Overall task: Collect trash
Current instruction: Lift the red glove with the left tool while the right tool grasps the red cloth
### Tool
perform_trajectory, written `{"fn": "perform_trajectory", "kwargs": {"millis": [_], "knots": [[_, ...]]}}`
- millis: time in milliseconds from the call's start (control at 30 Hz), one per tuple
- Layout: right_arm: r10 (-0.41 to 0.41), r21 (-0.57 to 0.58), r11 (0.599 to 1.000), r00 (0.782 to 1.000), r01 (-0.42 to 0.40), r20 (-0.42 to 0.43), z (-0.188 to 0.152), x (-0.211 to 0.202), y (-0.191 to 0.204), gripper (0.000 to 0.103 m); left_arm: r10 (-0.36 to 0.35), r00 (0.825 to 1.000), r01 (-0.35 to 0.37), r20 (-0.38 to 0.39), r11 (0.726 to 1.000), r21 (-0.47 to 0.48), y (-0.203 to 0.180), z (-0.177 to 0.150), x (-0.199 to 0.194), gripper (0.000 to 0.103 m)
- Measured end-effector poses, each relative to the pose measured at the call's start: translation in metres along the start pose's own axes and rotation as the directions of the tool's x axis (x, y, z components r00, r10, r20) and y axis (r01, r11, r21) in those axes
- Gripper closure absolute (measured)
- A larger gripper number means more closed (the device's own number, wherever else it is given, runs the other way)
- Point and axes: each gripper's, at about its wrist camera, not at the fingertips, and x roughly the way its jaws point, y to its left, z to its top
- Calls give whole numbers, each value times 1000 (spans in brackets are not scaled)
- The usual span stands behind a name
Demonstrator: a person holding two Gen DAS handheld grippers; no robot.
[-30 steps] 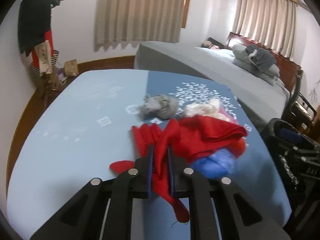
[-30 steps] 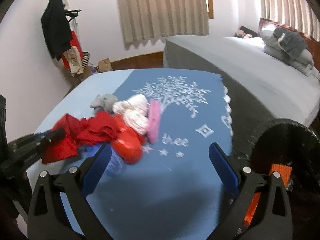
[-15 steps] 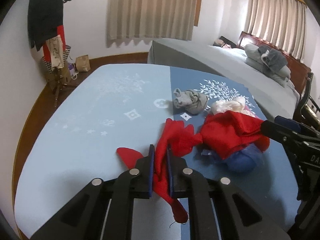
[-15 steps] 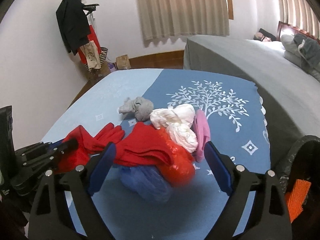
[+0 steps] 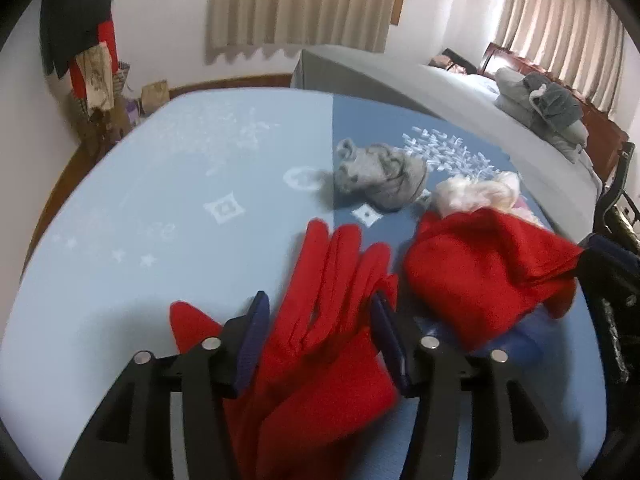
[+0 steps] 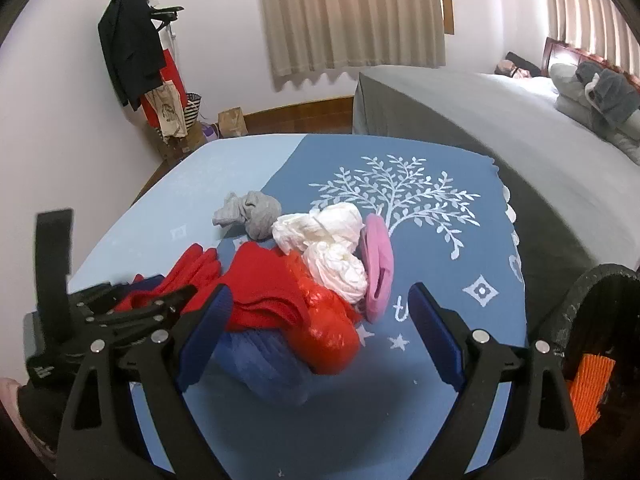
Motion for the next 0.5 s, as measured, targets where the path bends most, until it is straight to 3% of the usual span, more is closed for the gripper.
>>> {"fn": "perform_trajectory", "kwargs": {"millis": [33,133,200,500], "knots": [[1,-3,1000,1000,-1,2,1,0,1,16,-13,1000,13,3,1000,-3,2,-1,-1,71],[12,-9,1000,1000,-12,4,3,2,6,16,-48,999,48,3,999,0,3,-2,-4,92],[21,-18,1000,1000,-20,3,4,4,10,16,-54,999,54,8,999,5,3,-4,-8,96],[68,-74,995,998,-68,-2,12,13,40,16,-1,998,5,64,999,-49,29,-1,-42,96]]}}
